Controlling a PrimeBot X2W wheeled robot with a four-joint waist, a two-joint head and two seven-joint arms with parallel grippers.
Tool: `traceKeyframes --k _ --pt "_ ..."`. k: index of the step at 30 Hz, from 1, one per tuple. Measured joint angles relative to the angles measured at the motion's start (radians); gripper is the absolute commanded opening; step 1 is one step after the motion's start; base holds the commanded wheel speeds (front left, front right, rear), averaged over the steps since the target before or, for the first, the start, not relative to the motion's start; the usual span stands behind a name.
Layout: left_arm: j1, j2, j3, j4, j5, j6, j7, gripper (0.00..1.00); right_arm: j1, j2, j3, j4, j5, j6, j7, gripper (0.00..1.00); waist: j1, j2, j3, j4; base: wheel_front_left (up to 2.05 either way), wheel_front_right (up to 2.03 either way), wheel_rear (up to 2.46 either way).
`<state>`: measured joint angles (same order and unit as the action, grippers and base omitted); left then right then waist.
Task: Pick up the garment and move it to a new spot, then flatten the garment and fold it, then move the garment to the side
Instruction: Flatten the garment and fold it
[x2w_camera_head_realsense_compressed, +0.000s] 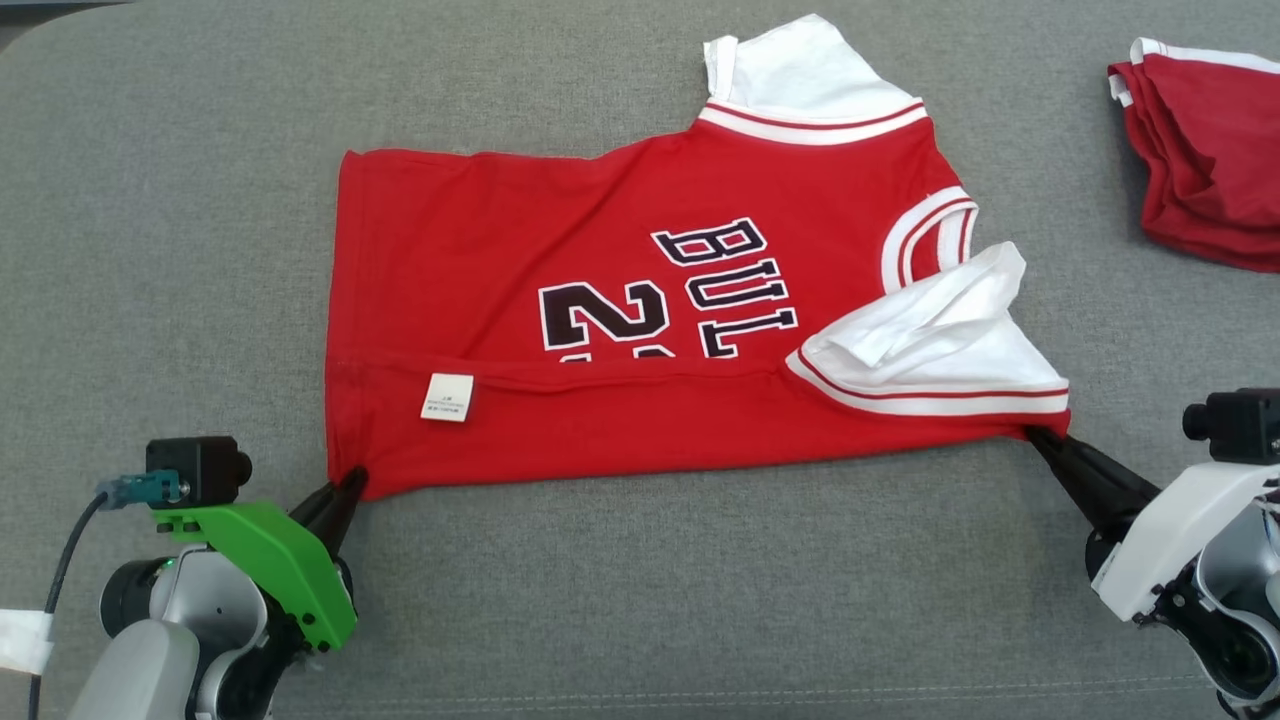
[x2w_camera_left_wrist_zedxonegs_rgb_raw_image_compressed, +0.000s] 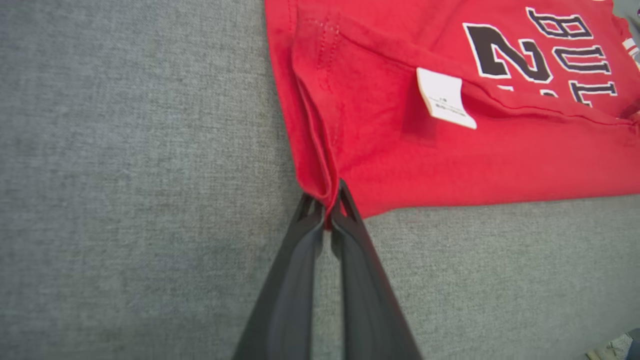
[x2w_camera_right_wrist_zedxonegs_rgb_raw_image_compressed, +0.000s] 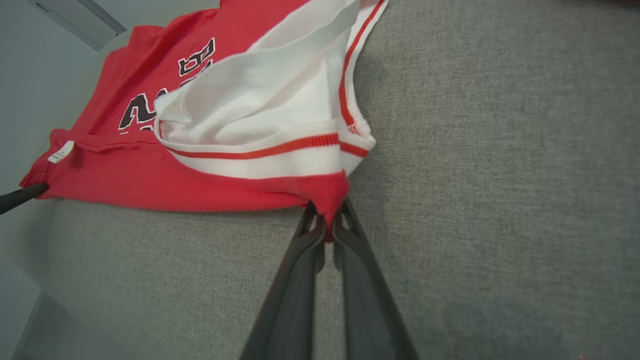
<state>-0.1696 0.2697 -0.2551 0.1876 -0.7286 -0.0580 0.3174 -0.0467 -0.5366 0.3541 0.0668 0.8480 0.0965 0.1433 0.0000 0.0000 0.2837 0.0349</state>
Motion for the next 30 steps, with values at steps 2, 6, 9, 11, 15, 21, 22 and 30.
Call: traceKeyframes --k 2,6,9,11,15,21,22,30 --pt "0.020 -0.004 0.001 -0.007 -0.007 0.001 0.000 0.00 0.027 0.001 -0.004 -0.004 0.010 0.000 0.000 0.00 0.0000 0.0000 -0.002 0.000 0.00 0.00 0.00" --pt "0.063 -0.007 0.007 -0.010 -0.008 0.007 0.000 0.00 0.082 0.003 -0.011 -0.008 0.026 -0.003 0.008 0.00 0.0000 0.0000 -0.003 0.000 0.00 0.00 0.00" --pt "0.079 -0.007 0.015 -0.013 -0.010 0.013 0.000 0.00 0.106 0.005 -0.015 -0.011 0.035 -0.010 0.008 0.00 0.0000 0.0000 -0.004 0.000 0.00 0.00 0.00" --pt "0.092 -0.005 0.020 -0.021 -0.015 0.016 0.000 0.00 0.126 0.006 -0.016 -0.015 0.047 -0.010 0.007 0.00 0.0000 0.0000 -0.004 -0.001 0.00 0.00 0.00" --pt "0.111 0.001 0.030 -0.035 -0.015 0.021 0.000 0.00 0.146 0.008 -0.014 -0.024 0.052 -0.011 0.007 0.00 0.0000 0.0000 -0.003 -0.004 0.00 0.00 0.00" --pt "0.115 0.008 0.030 -0.054 -0.015 0.029 0.012 0.00 0.148 0.006 -0.013 -0.042 0.047 -0.017 0.007 0.00 0.0000 0.0000 -0.001 -0.009 0.00 0.00 0.00" --pt "0.117 0.008 0.029 -0.060 -0.015 0.030 0.016 0.00 0.147 0.005 -0.013 -0.044 0.045 -0.018 0.007 0.00 0.0000 0.0000 0.000 -0.009 0.00 0.00 0.00" --pt "0.125 0.010 0.027 -0.071 -0.015 0.041 0.016 0.70 0.136 -0.010 0.002 -0.046 -0.005 -0.020 0.007 0.36 0.0001 0.0000 0.004 -0.007 0.00 0.00 0.00"
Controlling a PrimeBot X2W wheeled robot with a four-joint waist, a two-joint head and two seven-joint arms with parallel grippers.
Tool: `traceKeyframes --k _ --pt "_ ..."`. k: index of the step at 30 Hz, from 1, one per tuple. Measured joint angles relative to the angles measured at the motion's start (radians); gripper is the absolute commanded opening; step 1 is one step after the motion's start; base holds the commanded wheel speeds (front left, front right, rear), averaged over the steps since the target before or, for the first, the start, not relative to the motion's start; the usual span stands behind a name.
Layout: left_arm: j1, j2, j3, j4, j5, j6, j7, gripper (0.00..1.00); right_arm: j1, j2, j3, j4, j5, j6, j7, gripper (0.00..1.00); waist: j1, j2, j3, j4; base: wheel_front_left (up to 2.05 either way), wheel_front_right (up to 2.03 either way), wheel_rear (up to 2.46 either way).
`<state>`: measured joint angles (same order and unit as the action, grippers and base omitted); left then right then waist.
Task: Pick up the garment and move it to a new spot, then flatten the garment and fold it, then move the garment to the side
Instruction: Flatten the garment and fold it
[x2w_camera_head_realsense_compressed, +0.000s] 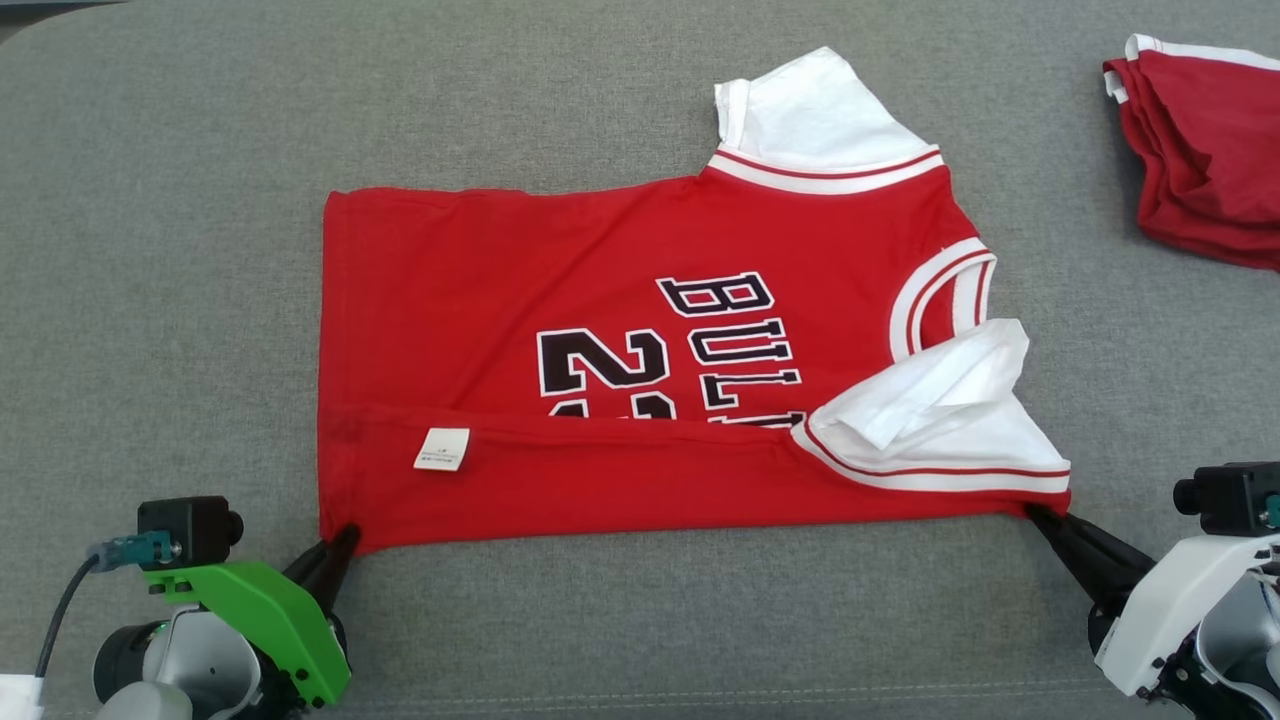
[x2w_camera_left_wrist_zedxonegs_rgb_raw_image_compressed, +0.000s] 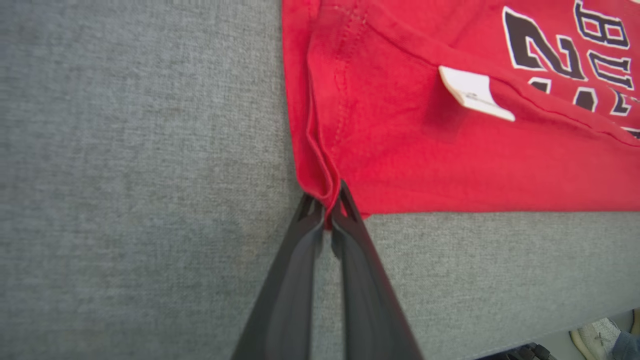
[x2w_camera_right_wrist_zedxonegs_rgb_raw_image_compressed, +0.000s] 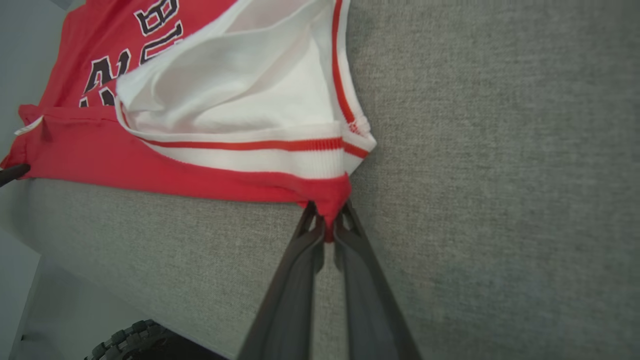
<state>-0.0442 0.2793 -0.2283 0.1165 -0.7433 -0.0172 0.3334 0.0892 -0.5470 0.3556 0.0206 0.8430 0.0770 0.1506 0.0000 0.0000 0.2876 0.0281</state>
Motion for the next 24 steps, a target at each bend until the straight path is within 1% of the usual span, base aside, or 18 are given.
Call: traceKeyframes --k 1,2,4,8,10,12,13,15,17,19,24 --pt "0.000 -0.001 0.001 -0.001 0.000 0.000 -0.004 0.95 -0.001 -0.002 0.001 0.000 -0.009 -0.001 0.000 0.71 -0.0001 0.0000 0.000 0.001 0.00 0.00 0.00" --pt "0.000 -0.006 0.004 -0.001 -0.001 0.002 -0.009 1.00 -0.004 -0.004 0.002 0.000 -0.017 -0.008 0.000 1.00 0.0000 0.0000 0.000 0.001 0.00 0.00 0.00" --pt "0.000 -0.016 0.006 -0.001 -0.004 0.010 -0.009 1.00 -0.015 -0.004 0.003 -0.002 -0.026 -0.008 -0.001 1.00 0.0000 0.0001 -0.002 0.002 0.00 0.00 0.00" --pt "0.003 -0.016 0.006 0.003 -0.004 0.011 -0.013 1.00 -0.028 -0.003 0.002 -0.003 -0.026 -0.017 -0.009 1.00 0.0000 0.0000 -0.013 0.003 0.00 0.00 0.00" --pt "0.004 -0.015 0.006 0.006 -0.002 0.019 -0.019 1.00 -0.028 -0.004 -0.001 -0.003 -0.026 -0.019 -0.009 1.00 -0.0001 0.0000 -0.021 0.003 0.00 0.00 0.00" --pt "0.010 -0.008 0.007 0.006 0.010 0.019 -0.025 1.00 -0.022 -0.012 -0.007 -0.004 -0.026 -0.027 -0.009 1.00 0.0000 0.0000 -0.030 0.003 0.00 0.00 0.00" --pt "0.014 -0.004 0.012 0.004 0.015 0.023 -0.034 1.00 -0.018 -0.020 -0.016 -0.006 -0.026 -0.034 -0.009 1.00 -0.0001 0.0000 -0.034 0.003 0.00 0.00 0.00" --pt "0.023 0.004 0.032 0.002 0.018 0.033 -0.052 1.00 -0.018 -0.033 -0.035 -0.013 -0.027 -0.037 -0.012 1.00 0.0000 0.0000 -0.044 0.002 0.00 0.00 0.00" --pt "0.025 0.012 0.047 -0.003 0.023 0.044 -0.073 1.00 -0.018 -0.043 -0.056 -0.024 -0.039 -0.051 -0.033 1.00 -0.0001 0.0000 -0.054 0.002 0.00 0.00 0.00" --pt "0.025 0.018 0.056 -0.014 0.036 0.046 -0.088 1.00 -0.018 -0.055 -0.078 -0.033 -0.050 -0.062 -0.052 1.00 -0.0001 0.0000 -0.065 0.001 0.00 0.00 0.00" --pt "0.025 0.020 0.062 -0.063 0.046 0.049 -0.107 1.00 -0.022 -0.061 -0.107 -0.066 -0.063 -0.078 -0.075 1.00 0.0000 0.0000 -0.090 0.000 0.00 0.00 0.00"
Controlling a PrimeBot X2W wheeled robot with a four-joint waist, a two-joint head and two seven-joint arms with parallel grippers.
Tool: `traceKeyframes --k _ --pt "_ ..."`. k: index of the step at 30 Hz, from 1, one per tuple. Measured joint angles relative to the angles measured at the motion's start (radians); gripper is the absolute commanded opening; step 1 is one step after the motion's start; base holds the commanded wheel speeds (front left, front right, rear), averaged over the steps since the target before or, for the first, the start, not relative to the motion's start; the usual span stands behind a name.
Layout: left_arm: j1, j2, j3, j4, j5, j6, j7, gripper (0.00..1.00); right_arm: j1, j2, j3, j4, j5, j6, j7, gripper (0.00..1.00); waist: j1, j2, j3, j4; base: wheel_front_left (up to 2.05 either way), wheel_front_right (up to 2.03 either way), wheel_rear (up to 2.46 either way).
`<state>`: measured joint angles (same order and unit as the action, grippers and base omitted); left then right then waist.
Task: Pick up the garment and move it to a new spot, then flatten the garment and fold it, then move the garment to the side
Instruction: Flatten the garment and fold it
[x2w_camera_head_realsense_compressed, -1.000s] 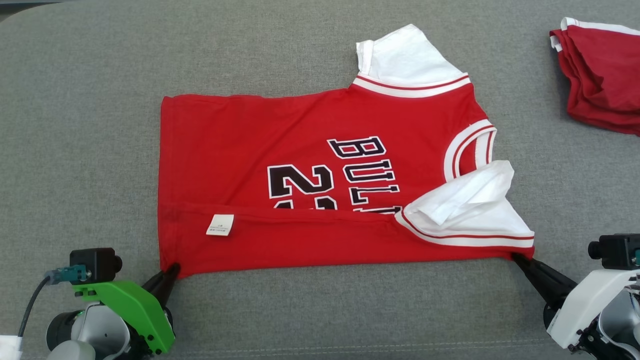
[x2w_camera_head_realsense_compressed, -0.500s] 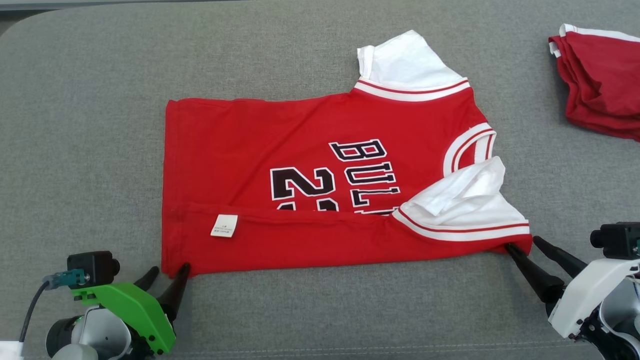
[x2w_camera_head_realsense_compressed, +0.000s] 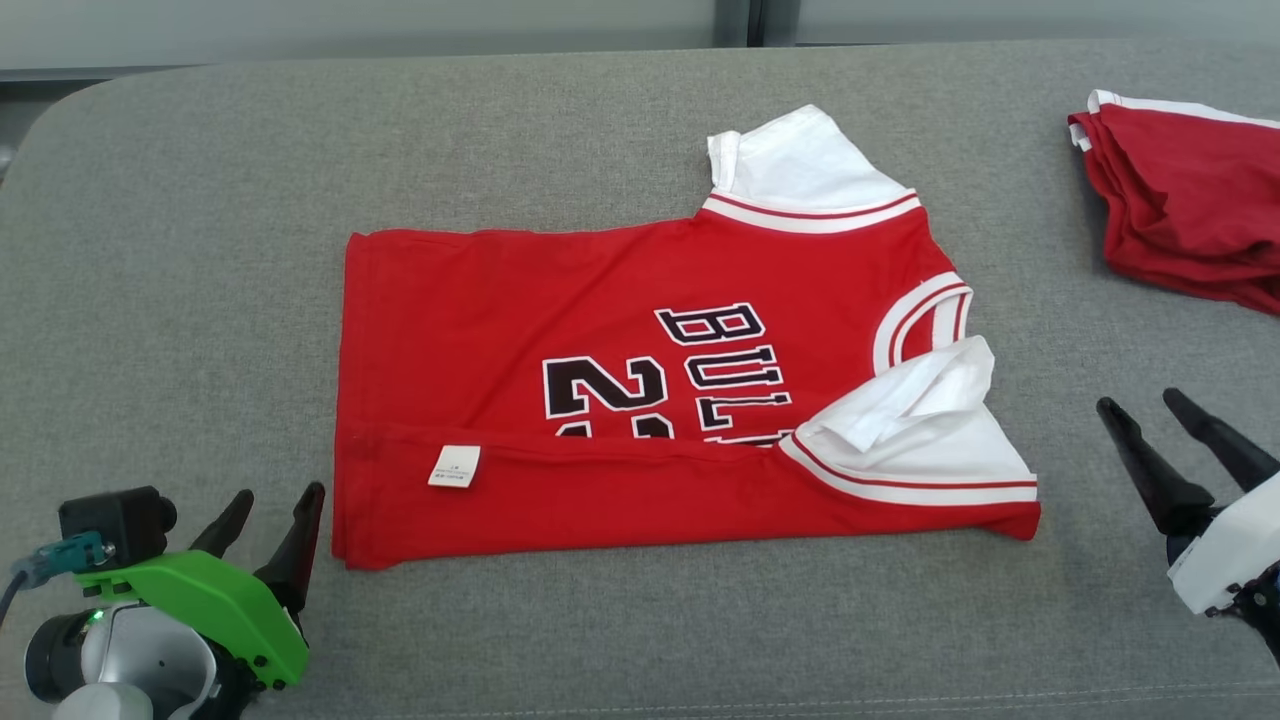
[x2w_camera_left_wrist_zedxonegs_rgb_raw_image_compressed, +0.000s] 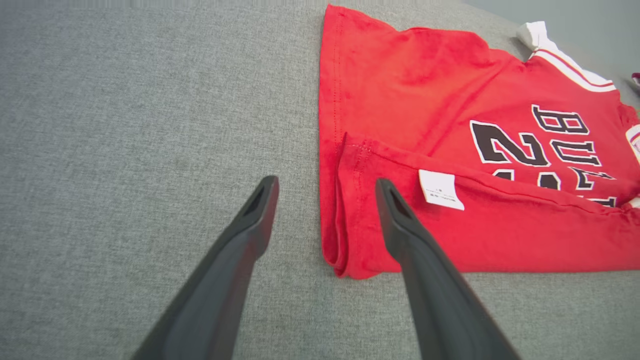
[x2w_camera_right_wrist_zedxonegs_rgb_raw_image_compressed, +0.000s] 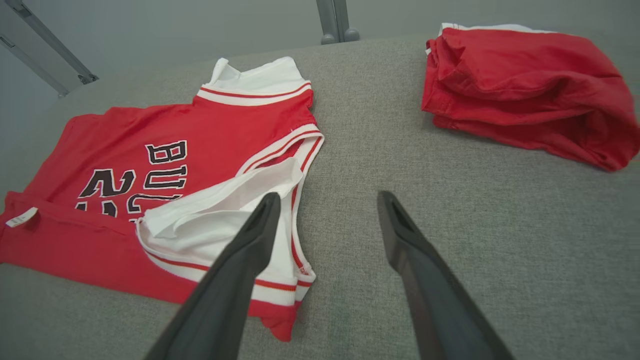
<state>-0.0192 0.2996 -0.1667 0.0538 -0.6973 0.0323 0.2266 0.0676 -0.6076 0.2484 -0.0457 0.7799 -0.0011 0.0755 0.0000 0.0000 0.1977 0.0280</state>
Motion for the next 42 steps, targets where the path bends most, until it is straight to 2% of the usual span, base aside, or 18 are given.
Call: traceKeyframes --k 5,9,14,20,22,29,35,42 --pt "-0.028 0.025 -0.028 -0.050 0.010 -0.023 0.026 1.00 -0.063 -0.037 -0.011 -0.051 -0.016 -0.002 0.006 1.00 0.0000 0.0000 0.018 -0.001 0.00 0.00 0.00" --pt "-0.150 0.061 -0.034 -0.068 0.025 -0.032 0.068 1.00 -0.193 -0.060 -0.006 -0.085 -0.048 -0.001 0.051 1.00 -0.0001 0.0000 0.068 0.003 0.00 0.00 0.00" --pt "-0.289 0.059 -0.055 -0.055 0.030 -0.032 0.118 1.00 -0.338 -0.062 0.007 -0.089 -0.059 -0.002 0.113 1.00 0.0000 0.0000 0.130 0.010 0.00 0.00 0.00" --pt "-0.443 -0.012 -0.104 0.013 0.033 -0.031 0.161 1.00 -0.505 -0.070 0.022 -0.067 -0.073 -0.010 0.197 1.00 0.0000 0.0000 0.209 0.027 0.00 0.00 0.00" --pt "-0.482 -0.036 -0.122 0.039 0.033 -0.030 0.171 1.00 -0.564 -0.071 0.018 -0.054 -0.075 -0.023 0.220 1.00 0.0000 0.0000 0.235 0.036 0.00 0.00 0.00" --pt "-0.618 -0.078 -0.146 0.113 0.053 -0.030 0.182 1.00 -0.747 -0.086 0.012 -0.007 -0.098 -0.049 0.310 1.00 0.0000 0.0000 0.330 0.074 0.00 0.00 0.00" --pt "-0.717 -0.109 -0.155 0.189 0.073 -0.022 0.177 1.00 -0.827 -0.077 0.040 0.061 -0.120 -0.061 0.353 1.00 0.0000 0.0000 0.409 0.113 0.00 0.00 0.00" --pt "-0.775 -0.126 -0.148 0.247 0.085 -0.023 0.148 1.00 -0.850 0.022 0.096 0.124 -0.120 -0.061 0.356 1.00 0.0001 0.0000 0.471 0.155 0.00 0.00 0.00"
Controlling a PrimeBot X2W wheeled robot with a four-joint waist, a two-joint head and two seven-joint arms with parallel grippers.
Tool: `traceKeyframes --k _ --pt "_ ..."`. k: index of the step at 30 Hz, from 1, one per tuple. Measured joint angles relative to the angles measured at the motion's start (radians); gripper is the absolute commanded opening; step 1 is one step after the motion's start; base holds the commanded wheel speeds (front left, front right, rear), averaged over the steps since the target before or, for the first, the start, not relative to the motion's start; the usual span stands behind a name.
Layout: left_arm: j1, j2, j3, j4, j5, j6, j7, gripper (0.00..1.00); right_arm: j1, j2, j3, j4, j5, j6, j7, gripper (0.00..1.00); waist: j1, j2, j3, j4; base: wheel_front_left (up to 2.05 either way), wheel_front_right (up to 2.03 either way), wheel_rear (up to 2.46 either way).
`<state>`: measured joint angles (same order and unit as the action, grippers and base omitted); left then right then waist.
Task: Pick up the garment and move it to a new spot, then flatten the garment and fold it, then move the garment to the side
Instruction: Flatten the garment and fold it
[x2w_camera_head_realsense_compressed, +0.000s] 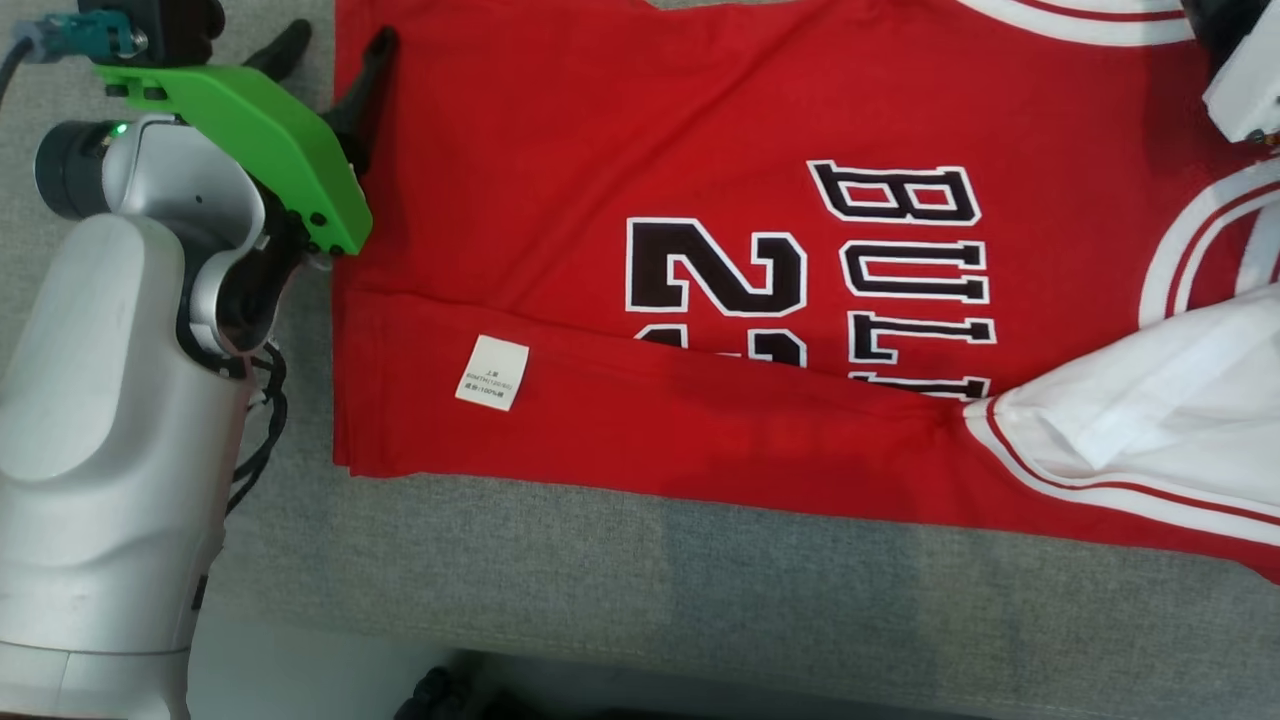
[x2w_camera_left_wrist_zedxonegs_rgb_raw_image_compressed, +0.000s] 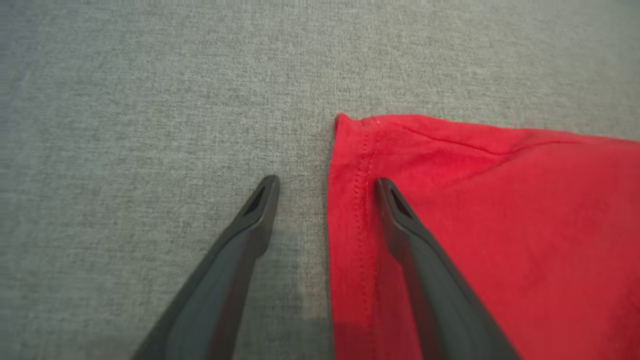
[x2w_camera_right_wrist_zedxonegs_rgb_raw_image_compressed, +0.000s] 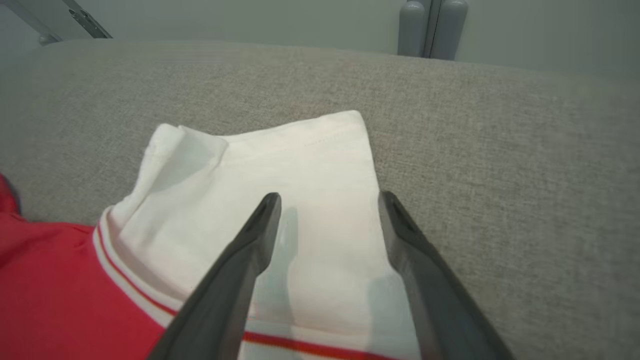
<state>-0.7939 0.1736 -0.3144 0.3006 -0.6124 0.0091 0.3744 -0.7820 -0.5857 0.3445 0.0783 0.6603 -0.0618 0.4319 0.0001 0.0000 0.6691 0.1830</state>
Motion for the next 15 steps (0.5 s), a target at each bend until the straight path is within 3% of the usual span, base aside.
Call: traceKeyframes --k 7,15 --pt "-0.069 -0.015 -0.003 0.055 0.002 -0.019 -0.030 1.00 -0.052 0.014 0.017 0.068 -0.019 0.009 -0.022 1.00 0.0000 0.0000 0.045 0.035 0.00 0.00 0.00" --pt "-0.123 -0.074 -0.019 0.120 -0.001 -0.049 -0.060 1.00 -0.110 -0.005 0.016 0.137 -0.059 0.018 -0.045 1.00 0.0000 0.0000 0.063 0.076 0.00 0.00 0.00"
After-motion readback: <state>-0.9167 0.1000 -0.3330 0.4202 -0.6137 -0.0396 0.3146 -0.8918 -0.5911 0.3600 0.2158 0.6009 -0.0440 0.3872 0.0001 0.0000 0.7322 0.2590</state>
